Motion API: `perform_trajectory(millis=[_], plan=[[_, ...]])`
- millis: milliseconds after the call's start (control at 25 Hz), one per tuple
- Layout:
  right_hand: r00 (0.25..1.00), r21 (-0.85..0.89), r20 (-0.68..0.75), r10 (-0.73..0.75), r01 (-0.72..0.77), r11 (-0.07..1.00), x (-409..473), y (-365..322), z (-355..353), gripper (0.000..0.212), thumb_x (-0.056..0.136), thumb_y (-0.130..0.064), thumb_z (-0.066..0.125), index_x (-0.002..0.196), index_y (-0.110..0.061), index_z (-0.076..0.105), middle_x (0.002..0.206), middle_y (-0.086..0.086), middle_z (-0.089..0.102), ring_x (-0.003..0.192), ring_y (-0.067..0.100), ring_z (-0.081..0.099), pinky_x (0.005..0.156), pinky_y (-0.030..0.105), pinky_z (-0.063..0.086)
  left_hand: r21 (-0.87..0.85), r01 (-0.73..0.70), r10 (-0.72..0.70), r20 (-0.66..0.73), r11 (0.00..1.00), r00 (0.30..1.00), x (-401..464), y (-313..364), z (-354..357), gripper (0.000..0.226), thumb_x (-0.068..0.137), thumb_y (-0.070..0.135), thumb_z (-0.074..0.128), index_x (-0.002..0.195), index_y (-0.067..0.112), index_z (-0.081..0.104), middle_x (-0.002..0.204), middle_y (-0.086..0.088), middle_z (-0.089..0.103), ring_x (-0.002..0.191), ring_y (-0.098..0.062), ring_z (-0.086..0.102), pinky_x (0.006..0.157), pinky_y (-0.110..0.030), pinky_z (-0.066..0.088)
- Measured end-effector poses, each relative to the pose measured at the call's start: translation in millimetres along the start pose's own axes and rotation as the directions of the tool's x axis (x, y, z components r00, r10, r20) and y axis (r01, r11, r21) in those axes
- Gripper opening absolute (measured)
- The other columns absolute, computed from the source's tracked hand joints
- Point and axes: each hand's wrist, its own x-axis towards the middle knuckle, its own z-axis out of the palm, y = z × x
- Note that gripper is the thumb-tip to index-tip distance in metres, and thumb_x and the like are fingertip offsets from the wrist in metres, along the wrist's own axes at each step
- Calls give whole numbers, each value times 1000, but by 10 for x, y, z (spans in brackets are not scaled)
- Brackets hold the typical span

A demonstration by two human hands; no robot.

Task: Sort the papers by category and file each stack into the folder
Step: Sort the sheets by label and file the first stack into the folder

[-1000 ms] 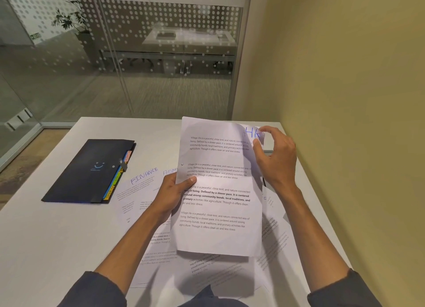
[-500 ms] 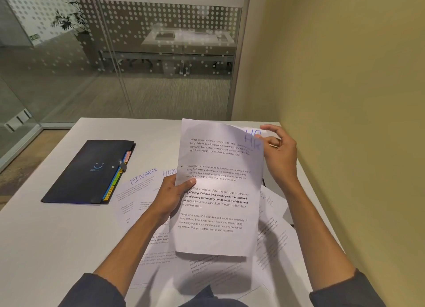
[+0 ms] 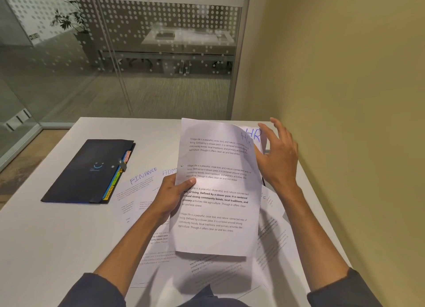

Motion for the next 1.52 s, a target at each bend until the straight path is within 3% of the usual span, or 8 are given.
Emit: perform_trajectory(millis=[320, 440, 560, 720, 920, 1040, 1200, 1520], plan=[[946, 79, -259, -196, 222, 972, -52, -81, 21, 24, 92, -29, 59, 99, -12, 74, 100, 2, 72, 86, 19, 64, 73, 26, 44, 15, -7, 7, -1, 1000, 1000, 14, 12, -9, 16, 93, 5, 56, 104, 9, 68, 98, -7, 75, 86, -23, 72, 71, -30, 58], [995, 433, -102, -9, 53, 900, -97, -179, -11, 15, 93, -28, 63, 89, -17, 73, 80, -9, 69, 68, 3, 56, 61, 18, 44, 10, -9, 9, 2, 1000, 1000, 10, 26, 2, 17, 93, 5, 56, 105, 9, 68, 97, -7, 75, 85, -22, 73, 68, -29, 58], [978, 700, 103, 180, -200, 686, -90, -243, -38, 34, 97, -30, 51, 69, -11, 50, 61, -7, 42, 58, 11, 32, 55, 28, 26, 7, -18, 18, 2, 1000, 1000, 4, 37, 6, 17, 93, 4, 56, 104, 9, 68, 97, -6, 75, 84, -22, 73, 67, -28, 57], [929, 783, 263, 261, -364, 505, -5, -296, -162, 37, 103, -15, 32, 101, -13, 68, 68, -1, 67, 63, 11, 56, 58, 23, 43, -2, -18, 18, 3, 1000, 1000, 6, 44, -15, 18, 94, 4, 55, 106, 7, 67, 98, -9, 75, 85, -23, 73, 68, -29, 58], [957, 695, 205, 205, -290, 658, -5, -248, -137, 22, 93, -13, 61, 114, -15, 66, 61, -8, 66, 57, 3, 53, 56, 19, 42, -7, -14, 14, 4, 1000, 1000, 9, 38, 6, 18, 93, 3, 55, 106, 7, 67, 99, -8, 75, 85, -22, 73, 69, -29, 58], [987, 436, 104, 122, -155, 887, 36, -152, -78, 50, 78, -44, 64, 123, -22, 64, 113, -4, 67, 99, 8, 61, 81, 24, 45, 0, -16, 16, 0, 1000, 1000, 2, 29, 12, 18, 93, 3, 55, 106, 7, 68, 98, -7, 75, 84, -21, 73, 68, -27, 58], [979, -13, 197, 51, -50, 999, 65, -65, -58, 67, 85, -50, 60, 144, -21, 45, 155, 0, 34, 143, 22, 29, 114, 46, 26, 8, -18, 18, 0, 1000, 1000, -1, 35, 3, 17, 93, 3, 56, 104, 8, 68, 97, -5, 75, 84, -20, 73, 69, -27, 58], [983, -85, -125, -138, 128, 988, -21, -115, -21, 46, 87, -47, 48, 115, -17, 70, 129, 3, 61, 113, 23, 58, 95, 35, 37, -19, -5, 5, -10, 1000, 1000, -25, 45, 21, 17, 94, 1, 53, 104, 7, 66, 90, -2, 76, 78, -17, 73, 61, -23, 56]])
